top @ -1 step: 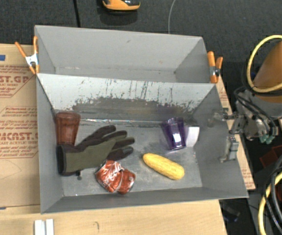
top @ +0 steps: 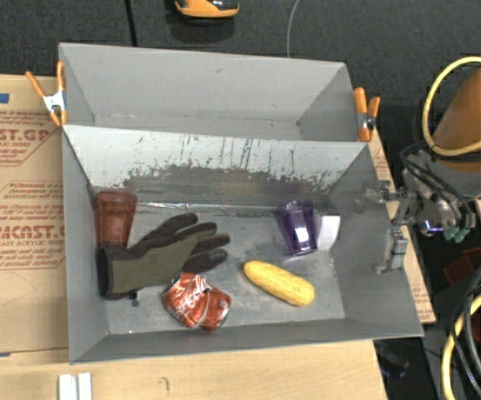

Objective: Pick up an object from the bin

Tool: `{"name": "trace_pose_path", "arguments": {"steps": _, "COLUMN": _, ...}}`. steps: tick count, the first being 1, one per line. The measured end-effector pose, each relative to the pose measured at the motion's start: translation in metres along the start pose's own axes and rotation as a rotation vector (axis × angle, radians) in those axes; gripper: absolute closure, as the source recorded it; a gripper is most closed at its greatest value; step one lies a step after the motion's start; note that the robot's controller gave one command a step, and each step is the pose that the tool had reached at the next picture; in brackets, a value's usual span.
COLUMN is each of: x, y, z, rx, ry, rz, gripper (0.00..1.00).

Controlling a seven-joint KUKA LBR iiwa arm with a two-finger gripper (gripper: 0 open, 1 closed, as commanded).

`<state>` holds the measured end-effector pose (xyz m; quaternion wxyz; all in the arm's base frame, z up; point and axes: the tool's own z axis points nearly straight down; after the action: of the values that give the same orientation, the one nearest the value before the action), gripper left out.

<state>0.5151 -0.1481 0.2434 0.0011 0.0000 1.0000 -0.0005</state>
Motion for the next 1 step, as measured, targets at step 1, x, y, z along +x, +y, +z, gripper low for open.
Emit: {"name": "trace_pose_path", "arguments": {"steps": 1, "x": -0.0137, "y": 0.0104, "z": 0.0567, "rx": 0.002, "ry": -0.006, "rz": 0.022, "gripper": 0.0}}
